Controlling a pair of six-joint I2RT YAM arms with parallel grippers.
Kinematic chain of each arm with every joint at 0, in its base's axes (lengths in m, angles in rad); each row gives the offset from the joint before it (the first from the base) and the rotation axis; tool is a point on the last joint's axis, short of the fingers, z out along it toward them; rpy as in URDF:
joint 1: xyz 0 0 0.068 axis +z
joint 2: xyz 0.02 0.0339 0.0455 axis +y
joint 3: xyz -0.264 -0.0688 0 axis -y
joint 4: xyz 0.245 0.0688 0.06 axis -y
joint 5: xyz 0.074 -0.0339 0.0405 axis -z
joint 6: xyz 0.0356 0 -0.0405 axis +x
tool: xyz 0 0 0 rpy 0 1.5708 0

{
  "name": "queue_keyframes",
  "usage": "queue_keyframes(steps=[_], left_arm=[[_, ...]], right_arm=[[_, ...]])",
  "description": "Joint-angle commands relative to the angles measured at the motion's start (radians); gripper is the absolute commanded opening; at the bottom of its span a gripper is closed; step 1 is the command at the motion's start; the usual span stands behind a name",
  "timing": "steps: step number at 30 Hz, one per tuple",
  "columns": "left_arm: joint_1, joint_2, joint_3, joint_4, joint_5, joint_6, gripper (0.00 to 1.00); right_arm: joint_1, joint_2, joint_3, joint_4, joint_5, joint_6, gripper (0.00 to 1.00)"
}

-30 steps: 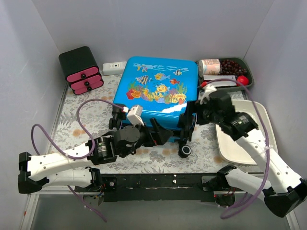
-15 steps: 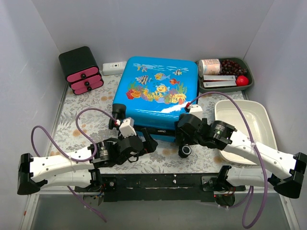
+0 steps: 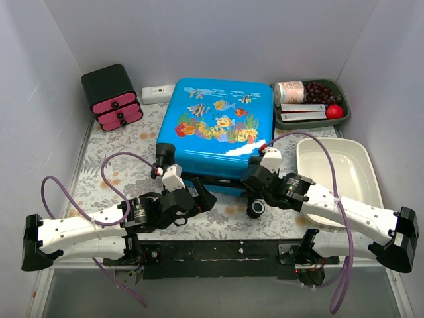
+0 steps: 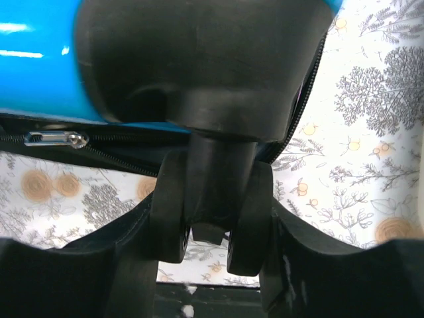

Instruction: Open, take out, and arrange the luggage

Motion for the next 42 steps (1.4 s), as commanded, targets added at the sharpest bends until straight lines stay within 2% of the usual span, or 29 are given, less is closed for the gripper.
queue_keyframes(steps=[1, 3, 4, 7, 11, 15, 19, 25, 26, 29, 33, 38, 42], left_arm=[[-0.001, -0.02, -0.012, 0.021, -0.013, -0.01, 0.98], [-0.001, -0.023, -0.013, 0.023, -0.013, -0.012, 0.98], [-0.001, -0.025, -0.014, 0.025, -0.014, -0.009, 0.98], [-0.001, -0.036, -0.012, 0.043, -0.019, 0.03, 0.98], [-0.001, -0.05, -0.004, 0.122, -0.02, 0.151, 0.98], [-0.001, -0.045, -0.006, 0.198, -0.004, 0.255, 0.98], [-0.001, 0.018, -0.033, 0.302, -0.002, 0.319, 0.98], [-0.001, 0.148, -0.104, 0.583, -0.025, 0.444, 0.98], [-0.001, 0.174, -0.118, 0.671, -0.034, 0.476, 0.98], [-0.001, 0.193, -0.141, 0.791, -0.037, 0.505, 0.98], [-0.001, 0.161, -0.15, 0.839, -0.046, 0.527, 0.98], [-0.001, 0.142, -0.153, 0.819, -0.108, 0.553, 0.98], [-0.001, 0.18, -0.119, 0.753, -0.187, 0.564, 0.98]], right_arm=[[0.004, -0.038, -0.026, 0.107, 0.104, -0.015, 0.28], [0.005, -0.052, -0.005, 0.116, 0.085, -0.061, 0.07], [0.005, -0.07, 0.01, 0.134, 0.068, -0.109, 0.01], [0.005, -0.125, 0.084, 0.191, -0.067, -0.244, 0.01], [0.005, -0.202, 0.184, 0.244, -0.222, -0.348, 0.01], [0.005, -0.216, 0.235, 0.205, -0.294, -0.341, 0.01], [0.005, -0.237, 0.141, 0.273, -0.365, -0.309, 0.01], [0.005, -0.221, 0.138, 0.414, -0.486, -0.31, 0.01], [0.005, -0.216, 0.167, 0.429, -0.515, -0.325, 0.01], [0.004, -0.181, 0.248, 0.428, -0.502, -0.376, 0.01], [0.005, -0.141, 0.368, 0.44, -0.474, -0.398, 0.01], [0.005, -0.147, 0.359, 0.529, -0.454, -0.372, 0.01], [0.005, -0.161, 0.299, 0.52, -0.462, -0.346, 0.01]])
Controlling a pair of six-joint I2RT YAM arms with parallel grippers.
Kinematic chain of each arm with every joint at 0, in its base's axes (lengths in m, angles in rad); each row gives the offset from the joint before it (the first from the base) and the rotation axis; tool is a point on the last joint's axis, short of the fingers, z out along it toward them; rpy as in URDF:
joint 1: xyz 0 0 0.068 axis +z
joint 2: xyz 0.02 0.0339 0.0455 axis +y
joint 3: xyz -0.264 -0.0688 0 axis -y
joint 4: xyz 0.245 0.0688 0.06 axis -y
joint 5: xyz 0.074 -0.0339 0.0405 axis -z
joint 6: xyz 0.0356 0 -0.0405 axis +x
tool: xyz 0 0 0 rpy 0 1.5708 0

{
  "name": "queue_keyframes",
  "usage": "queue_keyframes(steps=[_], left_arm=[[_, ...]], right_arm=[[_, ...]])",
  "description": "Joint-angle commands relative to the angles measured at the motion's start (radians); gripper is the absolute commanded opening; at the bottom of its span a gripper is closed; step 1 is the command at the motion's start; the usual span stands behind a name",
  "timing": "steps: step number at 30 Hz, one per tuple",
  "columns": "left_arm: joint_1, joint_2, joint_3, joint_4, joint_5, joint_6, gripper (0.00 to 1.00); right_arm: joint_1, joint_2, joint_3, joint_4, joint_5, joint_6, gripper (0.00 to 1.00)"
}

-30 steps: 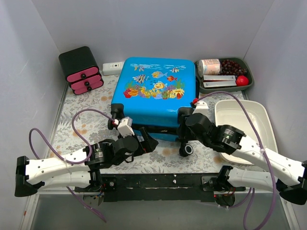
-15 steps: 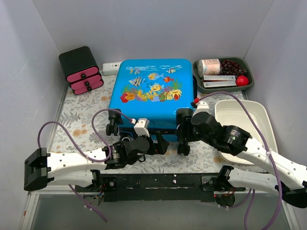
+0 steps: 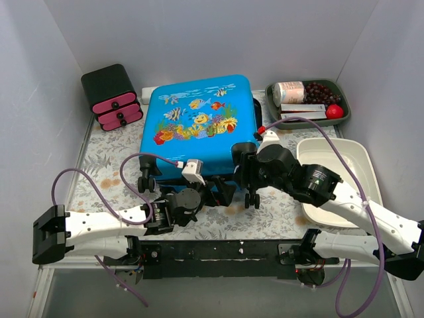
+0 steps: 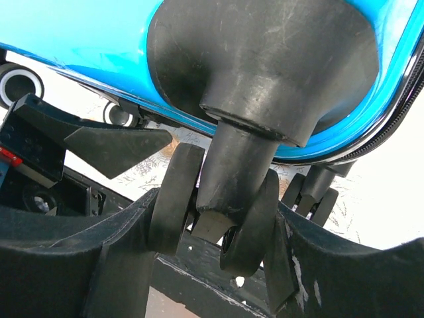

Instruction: Open, take out, and arrange the luggage

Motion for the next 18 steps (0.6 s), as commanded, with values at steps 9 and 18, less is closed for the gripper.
queue_keyframes(steps=[9, 18], left_arm=[[-0.001, 0.149, -0.024, 0.162, -0.228, 0.138, 0.93], [-0.001, 0.388, 0.056, 0.2, -0.177, 0.076, 0.93]], right_arm=[[0.04, -0.163, -0.126, 0.453, -0.192, 0.005, 0.01], [0.04, -0.183, -0.224, 0.461, -0.255, 0.079, 0.01]])
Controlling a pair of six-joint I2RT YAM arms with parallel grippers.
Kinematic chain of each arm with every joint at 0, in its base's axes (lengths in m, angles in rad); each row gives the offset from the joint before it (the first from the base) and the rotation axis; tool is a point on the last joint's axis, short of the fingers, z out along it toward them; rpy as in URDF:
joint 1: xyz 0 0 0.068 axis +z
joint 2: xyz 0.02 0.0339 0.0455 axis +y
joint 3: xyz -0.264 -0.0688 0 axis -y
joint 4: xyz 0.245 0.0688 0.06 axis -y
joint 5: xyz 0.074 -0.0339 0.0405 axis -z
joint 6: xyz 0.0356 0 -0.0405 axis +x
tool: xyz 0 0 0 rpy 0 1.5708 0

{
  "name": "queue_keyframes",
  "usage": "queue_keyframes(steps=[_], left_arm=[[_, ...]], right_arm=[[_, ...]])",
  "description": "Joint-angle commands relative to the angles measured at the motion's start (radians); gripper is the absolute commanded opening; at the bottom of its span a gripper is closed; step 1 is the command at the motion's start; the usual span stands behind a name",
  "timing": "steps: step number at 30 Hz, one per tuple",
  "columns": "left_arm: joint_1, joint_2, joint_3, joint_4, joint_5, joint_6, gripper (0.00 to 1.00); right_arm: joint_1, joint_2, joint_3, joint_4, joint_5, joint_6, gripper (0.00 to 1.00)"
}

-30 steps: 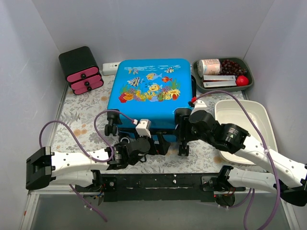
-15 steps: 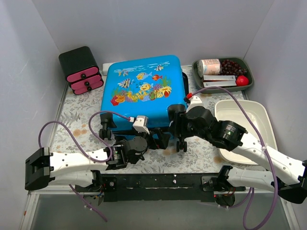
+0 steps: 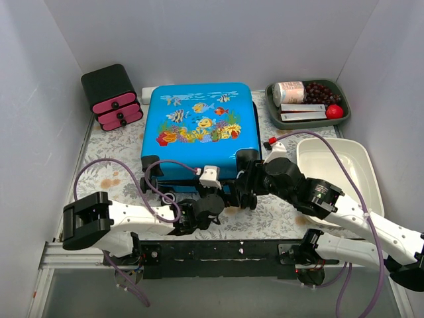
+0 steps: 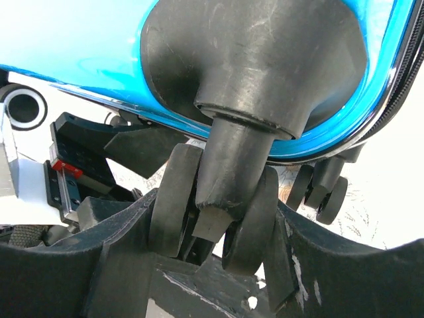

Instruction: Open, take out, and arrange the luggage

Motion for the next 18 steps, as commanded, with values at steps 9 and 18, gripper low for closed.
queue_keyframes(steps=[9, 18], left_arm=[[0.037, -0.11, -0.077, 0.377, 0.482, 0.081, 0.91], [0.037, -0.193, -0.046, 0.021, 0.251, -0.028, 0.94]], right_arm=[[0.048, -0.07, 0.04, 0.221, -0.193, -0.027, 0.01], [0.05, -0.102, 0.036, 0.175, -0.142, -0.034, 0.01]])
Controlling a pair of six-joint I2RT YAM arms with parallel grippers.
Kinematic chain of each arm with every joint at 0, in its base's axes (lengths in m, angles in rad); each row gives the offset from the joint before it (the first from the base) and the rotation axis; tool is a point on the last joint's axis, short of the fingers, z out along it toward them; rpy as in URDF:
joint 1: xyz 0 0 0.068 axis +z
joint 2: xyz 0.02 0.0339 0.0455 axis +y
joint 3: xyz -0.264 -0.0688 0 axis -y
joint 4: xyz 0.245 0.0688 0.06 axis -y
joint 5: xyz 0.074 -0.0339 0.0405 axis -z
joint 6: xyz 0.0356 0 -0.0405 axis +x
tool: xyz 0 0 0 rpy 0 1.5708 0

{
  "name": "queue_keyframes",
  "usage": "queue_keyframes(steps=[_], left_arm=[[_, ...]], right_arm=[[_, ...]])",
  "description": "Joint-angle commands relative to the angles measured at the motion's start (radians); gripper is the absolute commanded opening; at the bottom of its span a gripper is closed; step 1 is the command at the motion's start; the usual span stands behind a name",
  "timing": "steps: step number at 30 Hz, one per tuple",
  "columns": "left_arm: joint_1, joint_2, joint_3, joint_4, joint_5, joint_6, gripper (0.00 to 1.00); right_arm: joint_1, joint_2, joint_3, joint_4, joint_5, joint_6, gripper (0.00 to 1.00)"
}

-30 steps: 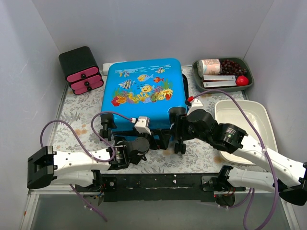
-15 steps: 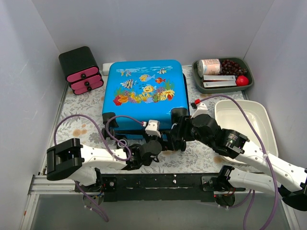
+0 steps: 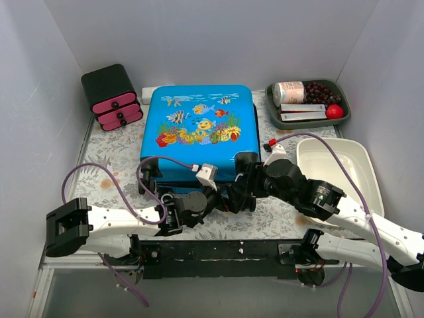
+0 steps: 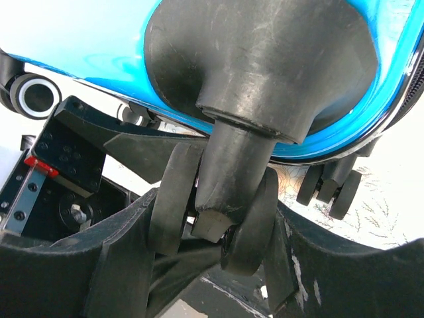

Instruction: Open, take out, and arrange the luggage

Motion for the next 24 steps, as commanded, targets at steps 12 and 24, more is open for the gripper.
queue_keyframes(steps=[12, 24], left_arm=[[0.018, -0.016, 0.038, -0.331, -0.24, -0.186, 0.92], [0.03, 0.12, 0.09, -0.197, -0.291, -0.165, 0.75]], right_arm=[[0.045, -0.058, 0.042, 0.175, -0.128, -0.086, 0.01], [0.045, -0.057, 0.038, 0.197, -0.163, -0.088, 0.01]])
